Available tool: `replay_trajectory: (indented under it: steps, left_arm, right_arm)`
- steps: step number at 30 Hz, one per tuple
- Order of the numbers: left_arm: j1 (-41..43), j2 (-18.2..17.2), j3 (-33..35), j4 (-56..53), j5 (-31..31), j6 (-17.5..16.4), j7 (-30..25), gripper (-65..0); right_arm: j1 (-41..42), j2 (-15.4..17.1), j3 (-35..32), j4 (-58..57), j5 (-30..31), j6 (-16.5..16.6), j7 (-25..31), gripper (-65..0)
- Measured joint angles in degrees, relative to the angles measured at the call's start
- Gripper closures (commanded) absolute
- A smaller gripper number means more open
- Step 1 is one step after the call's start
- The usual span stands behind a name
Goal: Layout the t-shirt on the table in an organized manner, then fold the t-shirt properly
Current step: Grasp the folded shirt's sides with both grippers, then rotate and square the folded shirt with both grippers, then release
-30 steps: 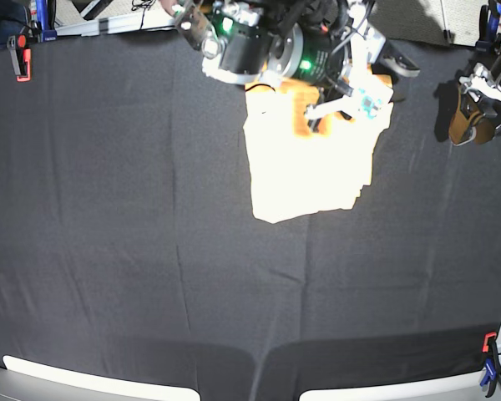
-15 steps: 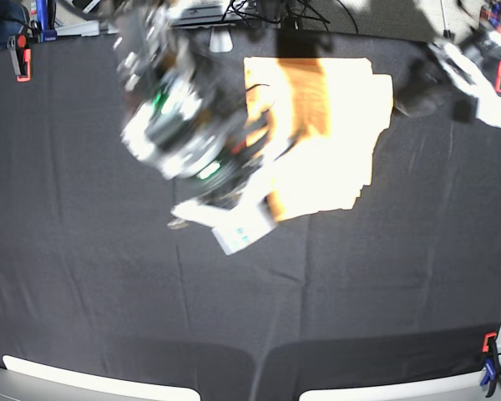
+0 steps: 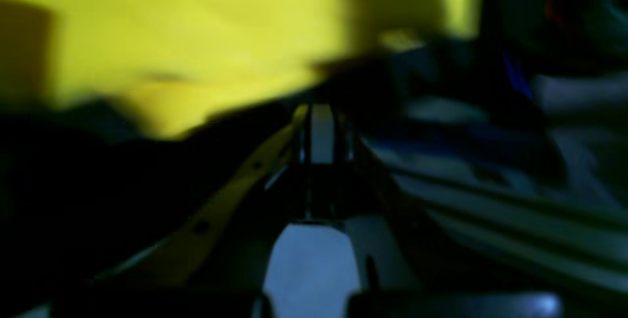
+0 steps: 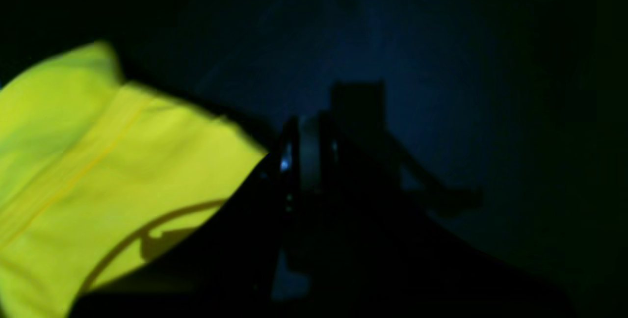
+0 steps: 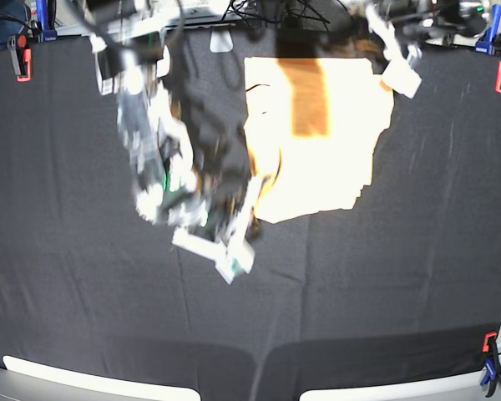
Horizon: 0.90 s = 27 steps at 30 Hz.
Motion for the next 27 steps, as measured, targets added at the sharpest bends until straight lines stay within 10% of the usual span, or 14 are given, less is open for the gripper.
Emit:
replay_trajectory:
  steps: [9, 27]
  left_arm:
    - [-4.5, -0.1, 0.0, -5.6, 8.3, 4.9, -7.1, 0.0]
    - [-25.3, -2.1, 0.4, -29.5, 9.6, 0.7, -15.1, 0.0]
  right_arm:
    - [0.4, 0.0, 0.0, -2.8, 8.5, 9.3, -7.5, 0.0]
    - [-1.4, 5.4, 0.0, -1.8, 16.4, 11.3, -17.0, 0.0]
